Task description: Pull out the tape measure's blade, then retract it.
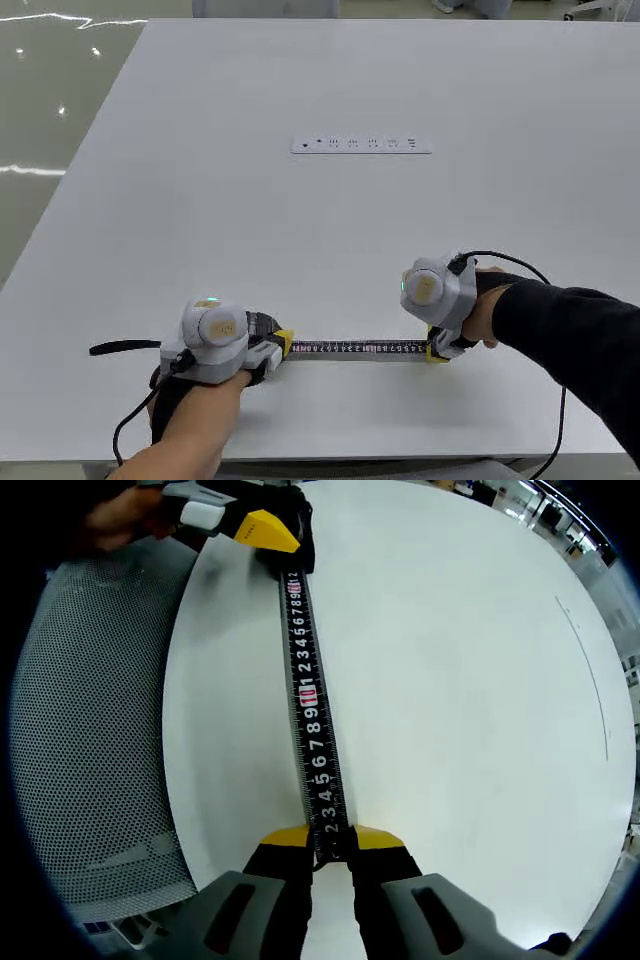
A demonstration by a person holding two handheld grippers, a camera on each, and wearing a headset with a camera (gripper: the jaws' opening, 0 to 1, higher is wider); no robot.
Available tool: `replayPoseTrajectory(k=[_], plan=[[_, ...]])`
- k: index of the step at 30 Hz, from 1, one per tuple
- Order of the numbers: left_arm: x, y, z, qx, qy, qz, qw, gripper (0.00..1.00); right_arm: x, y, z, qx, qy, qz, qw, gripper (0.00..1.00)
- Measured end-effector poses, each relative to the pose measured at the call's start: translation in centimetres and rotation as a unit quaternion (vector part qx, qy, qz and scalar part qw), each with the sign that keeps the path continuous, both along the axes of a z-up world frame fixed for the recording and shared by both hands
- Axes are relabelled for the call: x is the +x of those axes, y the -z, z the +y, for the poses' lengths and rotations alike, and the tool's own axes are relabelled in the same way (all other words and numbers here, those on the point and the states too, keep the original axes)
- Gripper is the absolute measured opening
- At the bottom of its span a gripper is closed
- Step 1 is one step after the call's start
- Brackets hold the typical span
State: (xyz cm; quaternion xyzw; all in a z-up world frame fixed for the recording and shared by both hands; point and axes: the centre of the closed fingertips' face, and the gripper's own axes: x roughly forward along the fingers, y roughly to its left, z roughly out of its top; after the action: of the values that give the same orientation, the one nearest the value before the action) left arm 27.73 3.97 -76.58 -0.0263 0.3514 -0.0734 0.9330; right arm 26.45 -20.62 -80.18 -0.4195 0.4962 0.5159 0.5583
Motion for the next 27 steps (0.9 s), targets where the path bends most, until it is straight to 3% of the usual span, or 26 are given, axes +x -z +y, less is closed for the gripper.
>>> replayPoseTrajectory(k=[27], plan=[[-0.04, 0.02, 0.07, -0.003, -0.001, 0.001, 1.0000, 0.61, 0.04, 0.10, 0.70, 0.004, 0.000, -0.002, 1.0000, 0.10]])
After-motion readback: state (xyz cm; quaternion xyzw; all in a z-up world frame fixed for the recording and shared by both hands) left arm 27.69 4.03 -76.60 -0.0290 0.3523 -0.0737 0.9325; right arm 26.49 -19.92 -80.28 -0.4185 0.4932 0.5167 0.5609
